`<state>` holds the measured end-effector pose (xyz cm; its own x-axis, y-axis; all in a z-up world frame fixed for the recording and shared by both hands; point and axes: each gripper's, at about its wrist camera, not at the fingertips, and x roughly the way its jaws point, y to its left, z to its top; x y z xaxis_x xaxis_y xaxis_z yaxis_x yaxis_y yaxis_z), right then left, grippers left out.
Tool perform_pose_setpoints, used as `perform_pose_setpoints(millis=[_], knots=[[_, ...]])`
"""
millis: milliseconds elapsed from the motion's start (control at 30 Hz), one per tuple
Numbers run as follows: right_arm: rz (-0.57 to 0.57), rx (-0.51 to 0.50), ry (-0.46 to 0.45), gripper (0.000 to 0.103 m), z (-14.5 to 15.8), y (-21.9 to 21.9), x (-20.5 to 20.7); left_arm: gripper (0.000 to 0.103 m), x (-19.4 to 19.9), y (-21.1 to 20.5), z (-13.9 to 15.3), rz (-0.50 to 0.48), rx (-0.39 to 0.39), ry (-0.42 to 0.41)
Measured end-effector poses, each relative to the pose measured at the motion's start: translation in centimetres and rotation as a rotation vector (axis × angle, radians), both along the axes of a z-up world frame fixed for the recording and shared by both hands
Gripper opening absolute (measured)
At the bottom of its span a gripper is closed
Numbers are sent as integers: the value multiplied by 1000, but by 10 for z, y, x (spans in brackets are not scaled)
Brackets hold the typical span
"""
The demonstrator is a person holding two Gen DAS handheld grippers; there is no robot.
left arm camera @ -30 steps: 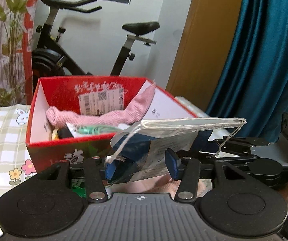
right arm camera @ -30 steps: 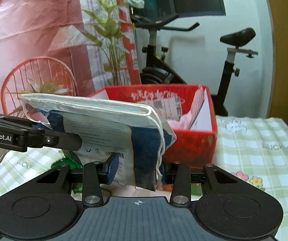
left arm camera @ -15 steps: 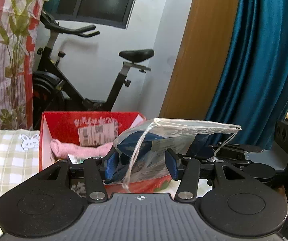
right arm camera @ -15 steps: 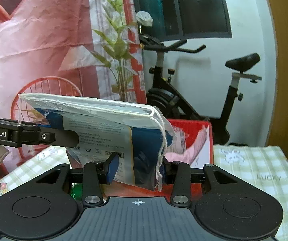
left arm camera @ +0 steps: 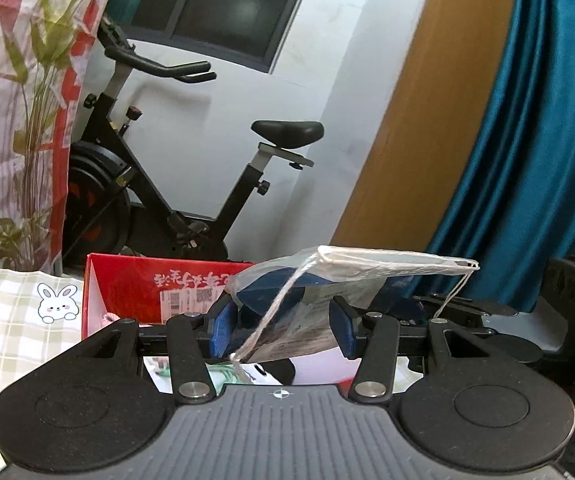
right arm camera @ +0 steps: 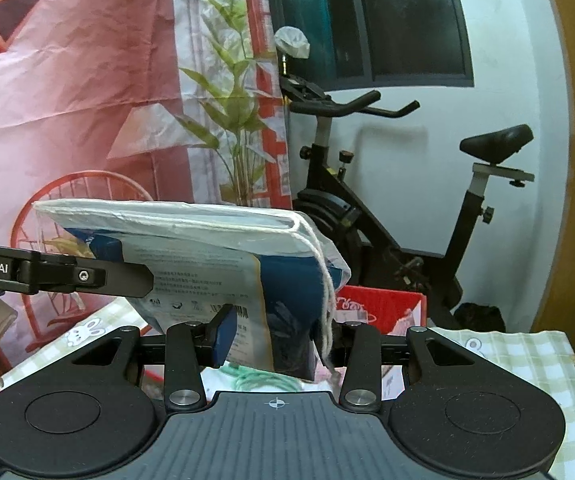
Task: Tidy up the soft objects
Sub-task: 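Lift the pouch with the left tool and carry it over the red box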
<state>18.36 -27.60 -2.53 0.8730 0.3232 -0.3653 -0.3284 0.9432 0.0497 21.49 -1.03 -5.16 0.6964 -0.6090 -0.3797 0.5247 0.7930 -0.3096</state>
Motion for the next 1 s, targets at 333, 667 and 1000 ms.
perform_pose_setpoints(millis=[333, 667, 1000], knots=[[-13, 11, 149, 38, -29, -4, 52, 53, 36, -2, -33, 2, 33, 132], [-42, 49, 313, 39, -64, -17, 71, 52, 55, -7, -61, -29, 75, 247], [-148, 41, 327, 42, -83, -14, 105, 64, 81, -12, -65, 65, 144, 245]])
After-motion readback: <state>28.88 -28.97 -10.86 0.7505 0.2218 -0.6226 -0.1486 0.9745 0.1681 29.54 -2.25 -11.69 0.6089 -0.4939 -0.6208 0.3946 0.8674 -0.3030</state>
